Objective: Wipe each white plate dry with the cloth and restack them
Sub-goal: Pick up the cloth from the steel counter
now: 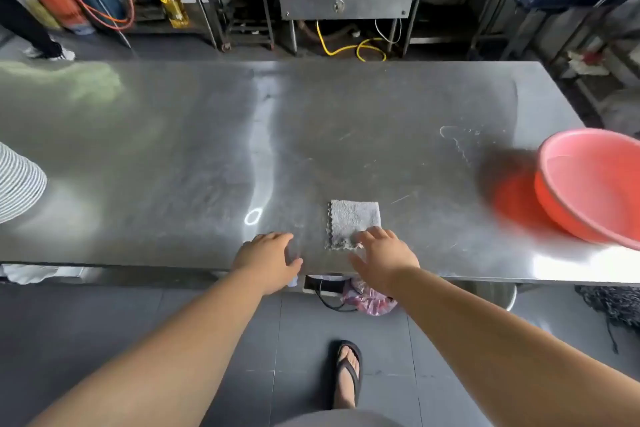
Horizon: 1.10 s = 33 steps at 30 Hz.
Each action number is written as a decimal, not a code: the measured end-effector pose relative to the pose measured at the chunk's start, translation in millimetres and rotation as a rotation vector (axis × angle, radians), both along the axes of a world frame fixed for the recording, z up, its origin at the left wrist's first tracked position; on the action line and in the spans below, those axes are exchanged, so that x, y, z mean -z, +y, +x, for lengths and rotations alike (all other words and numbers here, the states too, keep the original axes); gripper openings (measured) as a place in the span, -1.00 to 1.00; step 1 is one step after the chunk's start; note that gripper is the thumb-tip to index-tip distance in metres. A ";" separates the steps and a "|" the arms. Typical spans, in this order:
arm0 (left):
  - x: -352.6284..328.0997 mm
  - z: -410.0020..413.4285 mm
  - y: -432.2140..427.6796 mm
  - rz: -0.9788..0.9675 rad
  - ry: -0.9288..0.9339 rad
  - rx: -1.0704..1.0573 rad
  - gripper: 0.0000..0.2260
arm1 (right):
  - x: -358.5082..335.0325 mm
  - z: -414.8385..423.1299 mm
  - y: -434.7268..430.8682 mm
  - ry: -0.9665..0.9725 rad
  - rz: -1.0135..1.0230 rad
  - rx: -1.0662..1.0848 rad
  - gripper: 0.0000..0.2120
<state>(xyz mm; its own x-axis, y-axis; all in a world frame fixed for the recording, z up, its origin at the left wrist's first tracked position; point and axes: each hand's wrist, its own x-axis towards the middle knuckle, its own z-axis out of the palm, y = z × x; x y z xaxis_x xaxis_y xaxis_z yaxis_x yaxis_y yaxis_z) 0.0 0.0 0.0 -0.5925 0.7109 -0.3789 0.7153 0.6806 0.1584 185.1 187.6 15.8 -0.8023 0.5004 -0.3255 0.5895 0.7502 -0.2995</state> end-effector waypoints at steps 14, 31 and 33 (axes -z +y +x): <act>34.2 -29.3 44.2 0.002 0.011 -0.029 -0.36 | 53.3 -60.4 42.7 -0.006 -0.001 -0.001 -0.52; 60.9 -57.5 47.8 0.106 0.114 0.126 -0.47 | 106.7 -77.9 46.3 0.186 0.291 0.021 -0.83; 56.3 -60.6 47.7 0.100 0.103 0.135 -0.48 | 99.0 -83.8 52.2 0.154 0.255 -0.005 -0.84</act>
